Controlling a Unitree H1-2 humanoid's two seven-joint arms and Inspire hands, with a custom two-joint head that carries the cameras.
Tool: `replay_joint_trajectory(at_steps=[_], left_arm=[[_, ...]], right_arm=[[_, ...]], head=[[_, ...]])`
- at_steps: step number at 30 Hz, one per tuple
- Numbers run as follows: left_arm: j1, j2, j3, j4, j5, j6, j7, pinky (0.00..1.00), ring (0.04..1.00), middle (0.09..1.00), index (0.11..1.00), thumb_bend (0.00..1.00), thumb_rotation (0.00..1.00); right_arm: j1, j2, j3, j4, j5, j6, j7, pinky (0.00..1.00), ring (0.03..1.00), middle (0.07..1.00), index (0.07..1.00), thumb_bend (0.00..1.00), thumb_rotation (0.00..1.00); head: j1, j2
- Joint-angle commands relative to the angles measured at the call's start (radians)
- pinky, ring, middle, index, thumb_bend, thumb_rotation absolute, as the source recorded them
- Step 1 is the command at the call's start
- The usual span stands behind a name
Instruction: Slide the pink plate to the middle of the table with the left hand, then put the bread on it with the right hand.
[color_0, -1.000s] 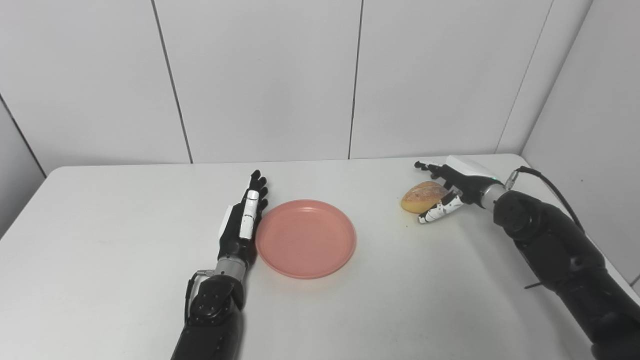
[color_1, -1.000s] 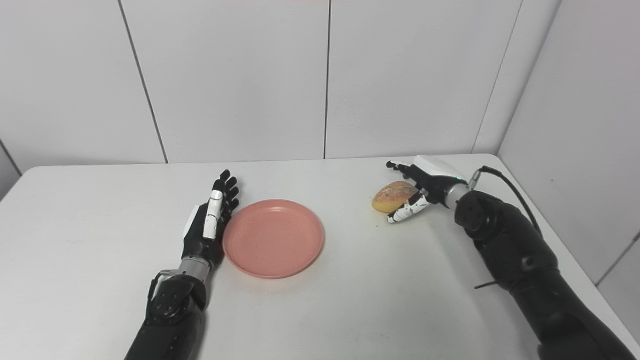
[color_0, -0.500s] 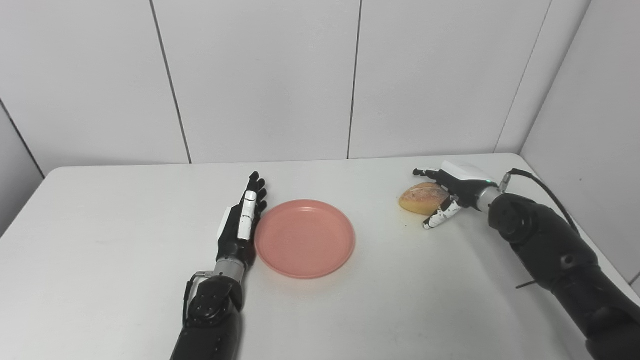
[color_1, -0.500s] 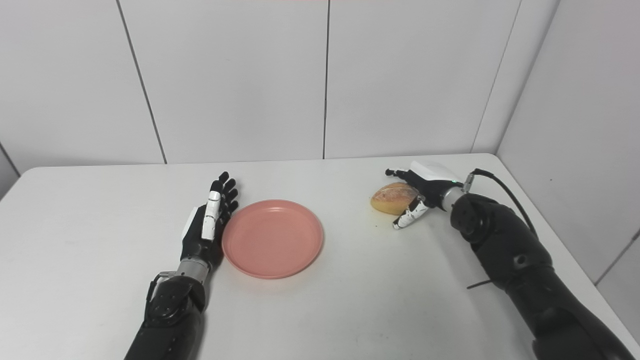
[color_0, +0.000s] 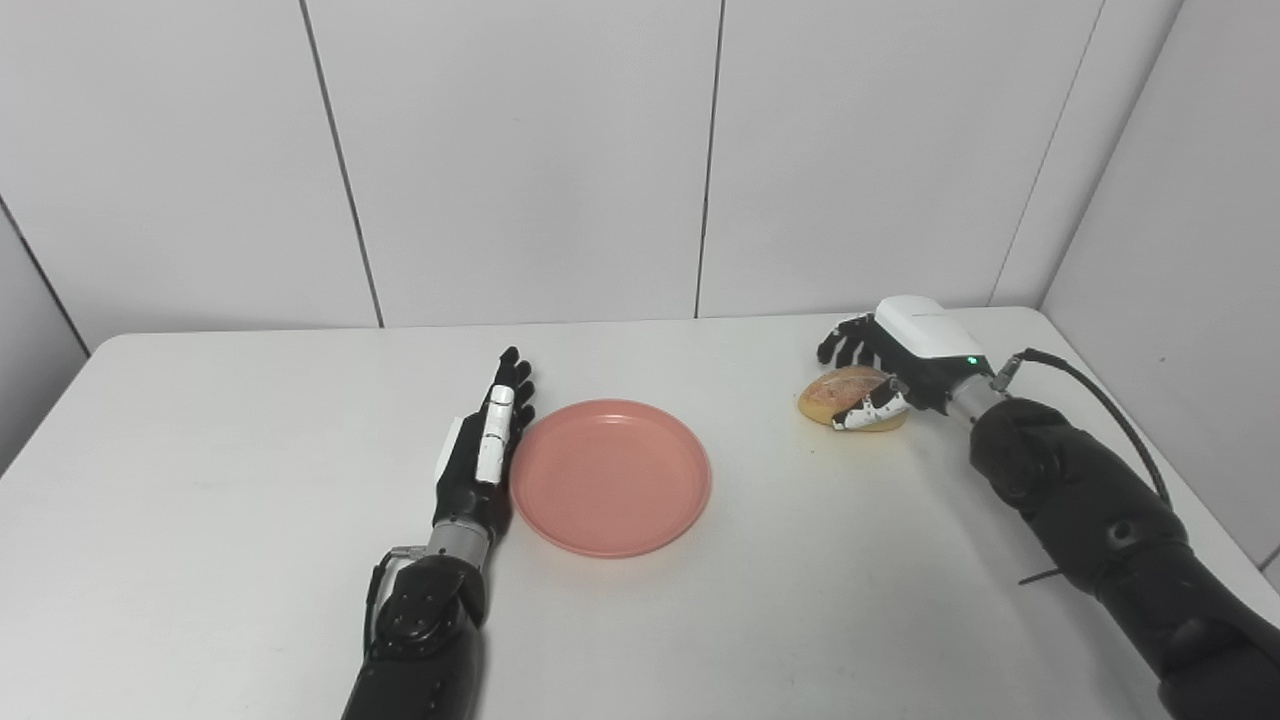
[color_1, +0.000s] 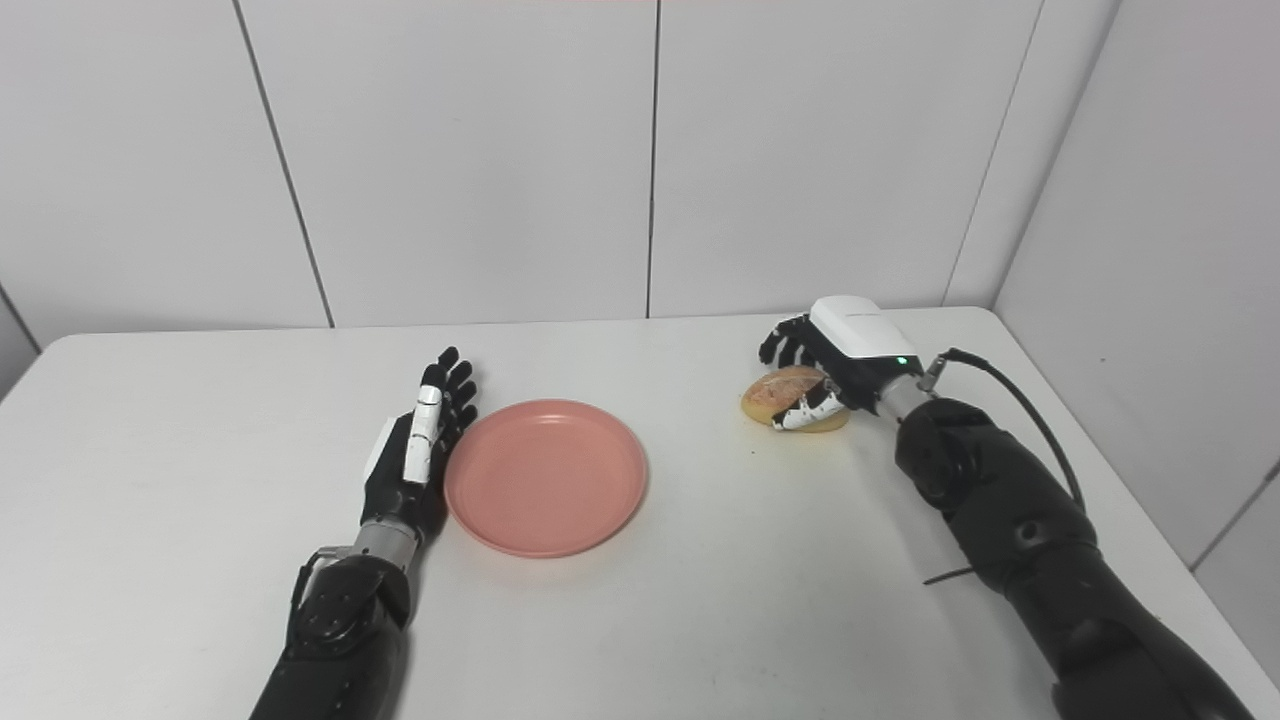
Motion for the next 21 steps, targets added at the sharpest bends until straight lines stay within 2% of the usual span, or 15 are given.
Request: replay_joint_trajectory(at_steps=[1,4,10,16,21], left_arm=[[-0.006,-0.010,-0.003,-0.004,0.001,-0.006,-0.001,0.99,0.943,0.943,0.945,0.60,1.00],[-0.009,-0.009,-0.004,0.008,0.000,-0.015,-0.006,1.00,0.947,0.949,0.954,0.61,1.00],[-0.015,-0.012,-0.002,0.025,-0.001,-0.035,-0.004,1.00,0.949,0.951,0.954,0.60,1.00],[-0.016,-0.015,-0.001,0.029,-0.003,-0.036,-0.005,1.00,0.939,0.942,0.944,0.60,1.00],[-0.012,-0.018,0.001,0.019,-0.003,-0.027,0.000,0.98,0.936,0.937,0.940,0.60,1.00]], right_arm=[[-0.054,-0.013,-0.006,-0.001,-0.002,-0.050,-0.055,0.32,0.394,0.431,0.529,0.52,0.00],[-0.058,-0.011,-0.005,0.014,0.000,-0.052,-0.050,0.30,0.377,0.424,0.530,0.51,0.00],[-0.056,-0.017,-0.004,0.005,0.005,-0.039,-0.012,0.33,0.418,0.437,0.525,0.52,0.00],[-0.061,-0.022,-0.004,0.004,-0.003,-0.063,-0.038,0.35,0.433,0.443,0.524,0.52,0.00],[-0.051,-0.018,-0.012,-0.053,-0.008,-0.052,-0.038,0.35,0.417,0.435,0.527,0.52,0.00]], head=[[0.002,-0.004],[0.006,-0.008],[0.007,-0.012],[0.009,-0.013],[0.022,-0.011]])
